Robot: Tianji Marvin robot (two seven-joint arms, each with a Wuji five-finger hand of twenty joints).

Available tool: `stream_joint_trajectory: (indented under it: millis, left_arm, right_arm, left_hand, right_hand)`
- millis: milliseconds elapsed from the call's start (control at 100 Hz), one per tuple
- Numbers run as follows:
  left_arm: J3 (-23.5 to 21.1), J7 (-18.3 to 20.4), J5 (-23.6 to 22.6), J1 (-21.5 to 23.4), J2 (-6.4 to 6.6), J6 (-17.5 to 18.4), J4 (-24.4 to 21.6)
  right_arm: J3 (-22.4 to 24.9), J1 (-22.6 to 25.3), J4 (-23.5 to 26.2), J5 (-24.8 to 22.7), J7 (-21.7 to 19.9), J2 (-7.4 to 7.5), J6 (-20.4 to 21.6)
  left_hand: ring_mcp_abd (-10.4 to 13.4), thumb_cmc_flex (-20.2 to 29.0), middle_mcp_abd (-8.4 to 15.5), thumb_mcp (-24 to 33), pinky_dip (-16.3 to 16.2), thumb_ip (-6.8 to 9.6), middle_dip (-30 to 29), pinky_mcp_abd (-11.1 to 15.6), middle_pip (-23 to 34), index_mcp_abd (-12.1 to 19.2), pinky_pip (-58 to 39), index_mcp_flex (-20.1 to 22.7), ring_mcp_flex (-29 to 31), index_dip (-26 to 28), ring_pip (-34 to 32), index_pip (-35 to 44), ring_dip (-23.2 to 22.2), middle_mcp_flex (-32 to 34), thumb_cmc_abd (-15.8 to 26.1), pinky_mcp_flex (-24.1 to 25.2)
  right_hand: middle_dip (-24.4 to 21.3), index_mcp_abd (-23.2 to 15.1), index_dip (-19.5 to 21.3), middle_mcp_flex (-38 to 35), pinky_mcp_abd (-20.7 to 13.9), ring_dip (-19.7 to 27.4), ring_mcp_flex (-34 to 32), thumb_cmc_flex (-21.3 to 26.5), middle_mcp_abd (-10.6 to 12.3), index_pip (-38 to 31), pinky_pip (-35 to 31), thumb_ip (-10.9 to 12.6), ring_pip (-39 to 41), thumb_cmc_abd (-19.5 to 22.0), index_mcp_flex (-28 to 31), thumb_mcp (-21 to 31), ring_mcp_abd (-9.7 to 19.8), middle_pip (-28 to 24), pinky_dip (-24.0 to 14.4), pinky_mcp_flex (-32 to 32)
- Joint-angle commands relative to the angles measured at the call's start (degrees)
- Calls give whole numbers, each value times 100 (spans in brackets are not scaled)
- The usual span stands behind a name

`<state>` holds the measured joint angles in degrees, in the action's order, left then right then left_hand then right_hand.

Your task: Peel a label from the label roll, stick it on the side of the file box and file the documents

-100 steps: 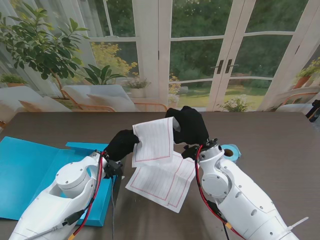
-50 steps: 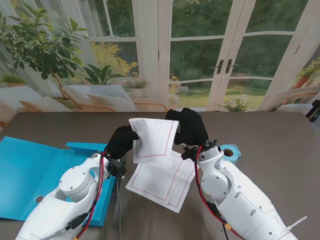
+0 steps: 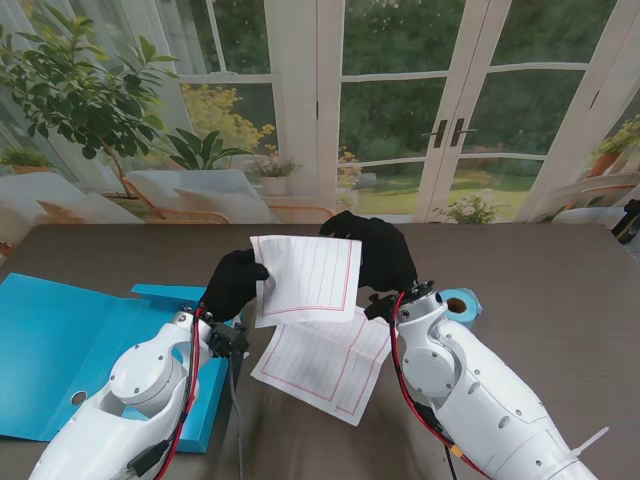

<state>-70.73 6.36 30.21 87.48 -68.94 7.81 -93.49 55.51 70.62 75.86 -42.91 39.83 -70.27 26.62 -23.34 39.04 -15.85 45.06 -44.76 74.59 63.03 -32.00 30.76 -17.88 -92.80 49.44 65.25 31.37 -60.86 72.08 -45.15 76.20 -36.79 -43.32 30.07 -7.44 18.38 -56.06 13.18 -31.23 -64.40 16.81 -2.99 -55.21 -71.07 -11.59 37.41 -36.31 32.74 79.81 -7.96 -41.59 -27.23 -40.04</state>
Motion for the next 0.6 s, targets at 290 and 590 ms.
stream_joint_trajectory:
  millis: [290,590]
  left_arm:
    - [-176,72,-142,242,53,72,-233]
    - [-287,76,-191,392,82,166,-369]
  right_arm:
    - [3,36,81,3,-255,22,-224]
    - [60,25,123,14,-545,88,-372]
  left_hand:
    - [94,437,505,568,82,413,185,131,191,-291,-481,10,188,-58,-188,380,-112,313,-169,-189]
    - [92,449,506,629,123,437,245,142,213,-363,-494,-26,188,-111,-199,413,-141,302,-161,-178]
  right_hand:
    - [-341,375,112,1531,64,400,1247,-128,-123,512,416,276,-305,294,-1470,-186,-206,-134,237,1647]
    - [-700,398,-147,2945,115,968,2495,-120,-217,729,1067,189,-999,-277,-2358,-334,-376,-41,447,2427]
